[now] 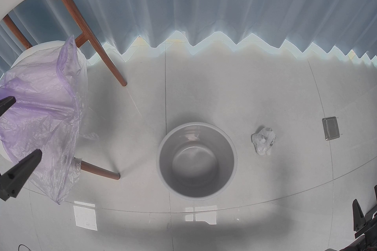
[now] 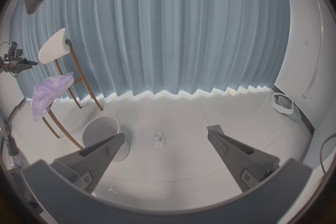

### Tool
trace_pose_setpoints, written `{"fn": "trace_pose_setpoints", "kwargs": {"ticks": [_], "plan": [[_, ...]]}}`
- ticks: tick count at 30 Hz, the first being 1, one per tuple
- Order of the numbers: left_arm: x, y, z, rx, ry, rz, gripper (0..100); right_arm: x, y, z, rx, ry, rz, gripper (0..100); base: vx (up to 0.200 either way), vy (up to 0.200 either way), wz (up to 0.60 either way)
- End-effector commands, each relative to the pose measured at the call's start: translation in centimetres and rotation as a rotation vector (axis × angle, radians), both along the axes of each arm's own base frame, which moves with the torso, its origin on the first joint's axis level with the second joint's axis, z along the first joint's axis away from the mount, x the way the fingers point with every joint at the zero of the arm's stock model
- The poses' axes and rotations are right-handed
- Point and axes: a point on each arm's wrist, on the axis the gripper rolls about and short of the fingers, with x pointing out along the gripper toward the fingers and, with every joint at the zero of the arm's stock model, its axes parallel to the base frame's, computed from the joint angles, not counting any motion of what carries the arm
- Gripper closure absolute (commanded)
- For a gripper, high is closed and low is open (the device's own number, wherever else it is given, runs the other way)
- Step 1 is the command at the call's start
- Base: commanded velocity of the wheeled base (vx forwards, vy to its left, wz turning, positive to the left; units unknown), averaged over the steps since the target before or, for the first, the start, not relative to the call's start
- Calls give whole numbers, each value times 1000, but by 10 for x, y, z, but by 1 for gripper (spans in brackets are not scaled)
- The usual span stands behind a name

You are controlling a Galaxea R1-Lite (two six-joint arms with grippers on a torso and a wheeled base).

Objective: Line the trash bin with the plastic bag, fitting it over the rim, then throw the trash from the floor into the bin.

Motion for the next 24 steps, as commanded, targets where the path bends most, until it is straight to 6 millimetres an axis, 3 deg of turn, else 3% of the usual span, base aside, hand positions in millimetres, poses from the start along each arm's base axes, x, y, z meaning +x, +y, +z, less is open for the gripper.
{"fn": "trace_pose_setpoints", "kwargs": {"ticks": [1, 24], "plan": [[13, -5, 1, 44, 17, -19, 0, 0, 0, -5, -2, 1, 1, 0, 0, 0, 0], [39, -20, -2, 150, 54, 42, 0, 0, 0, -5, -5, 2, 2, 0, 0, 0, 0]]}}
